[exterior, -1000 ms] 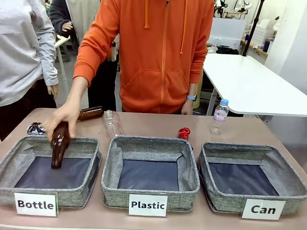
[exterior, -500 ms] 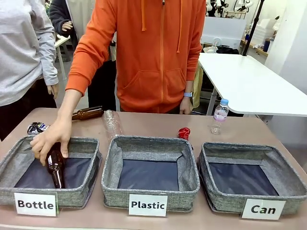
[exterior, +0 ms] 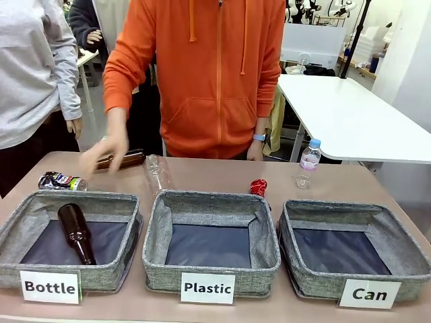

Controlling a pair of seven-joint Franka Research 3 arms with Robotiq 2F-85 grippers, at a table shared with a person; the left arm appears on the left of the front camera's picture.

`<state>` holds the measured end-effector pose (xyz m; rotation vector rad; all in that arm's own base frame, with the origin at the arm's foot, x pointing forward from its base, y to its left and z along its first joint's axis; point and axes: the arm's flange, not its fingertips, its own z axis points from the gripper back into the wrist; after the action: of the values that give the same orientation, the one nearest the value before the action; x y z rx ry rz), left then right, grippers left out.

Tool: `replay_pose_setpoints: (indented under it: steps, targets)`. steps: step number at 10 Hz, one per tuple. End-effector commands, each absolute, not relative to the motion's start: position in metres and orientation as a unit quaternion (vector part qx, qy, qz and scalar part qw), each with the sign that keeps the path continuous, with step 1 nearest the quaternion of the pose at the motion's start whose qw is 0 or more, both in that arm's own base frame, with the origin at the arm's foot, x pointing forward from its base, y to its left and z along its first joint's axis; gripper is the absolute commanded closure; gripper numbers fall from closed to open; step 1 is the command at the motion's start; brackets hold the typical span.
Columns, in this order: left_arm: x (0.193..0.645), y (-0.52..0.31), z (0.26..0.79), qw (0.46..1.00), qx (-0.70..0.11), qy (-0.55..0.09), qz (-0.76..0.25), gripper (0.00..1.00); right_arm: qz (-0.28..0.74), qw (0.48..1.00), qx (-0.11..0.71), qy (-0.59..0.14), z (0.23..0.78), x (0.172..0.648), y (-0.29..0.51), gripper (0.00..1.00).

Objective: Sort the can waste into the basket.
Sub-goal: Pick up the can waste from the table and place it in the right Fabric basket.

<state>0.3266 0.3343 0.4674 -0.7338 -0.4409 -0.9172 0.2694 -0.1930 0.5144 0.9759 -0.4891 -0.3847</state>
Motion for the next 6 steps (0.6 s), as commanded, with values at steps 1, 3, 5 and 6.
replay_pose_setpoints:
  steps: [1,3,5,6]
  targets:
    - [0.346,0.32,0.477,0.808,-0.328,-0.201,-0.446,0.0,-0.17,0.831,0.471,-0.244,0.515,0.271,-0.195,0.0]
    - [0.381,0.283,0.488,0.804,-0.306,-0.18,-0.478,0.0,-0.17,0.831,0.471,-0.244,0.515,0.271,-0.195,0.0]
    - [0.422,0.232,0.496,0.783,-0.255,-0.141,-0.549,0.0,-0.17,0.831,0.471,-0.244,0.515,0.271,-0.195,0.0]
    - [0.443,0.208,0.496,0.764,-0.23,-0.123,-0.59,0.0,-0.17,0.831,0.471,-0.244,0.515,0.271,-0.195,0.0]
